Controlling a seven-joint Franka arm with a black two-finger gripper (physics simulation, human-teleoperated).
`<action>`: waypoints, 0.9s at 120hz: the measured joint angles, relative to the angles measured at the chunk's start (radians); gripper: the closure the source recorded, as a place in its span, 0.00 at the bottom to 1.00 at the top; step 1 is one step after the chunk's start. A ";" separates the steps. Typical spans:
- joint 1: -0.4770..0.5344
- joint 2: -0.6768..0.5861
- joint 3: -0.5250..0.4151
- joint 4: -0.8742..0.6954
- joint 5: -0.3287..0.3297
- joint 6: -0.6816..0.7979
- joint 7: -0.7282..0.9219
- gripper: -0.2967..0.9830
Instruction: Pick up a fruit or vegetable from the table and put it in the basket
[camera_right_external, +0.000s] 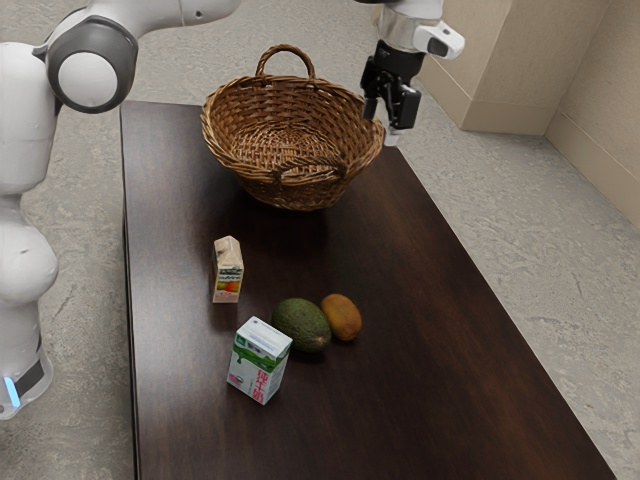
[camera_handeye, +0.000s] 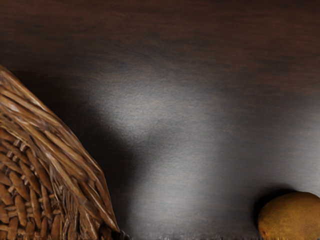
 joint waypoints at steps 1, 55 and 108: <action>0.000 0.000 0.000 0.000 0.000 -0.001 -0.001 0.23; -0.516 -0.040 0.622 0.018 -0.115 -0.009 0.004 0.23; -0.527 -0.070 0.292 0.067 -0.164 0.135 0.580 0.23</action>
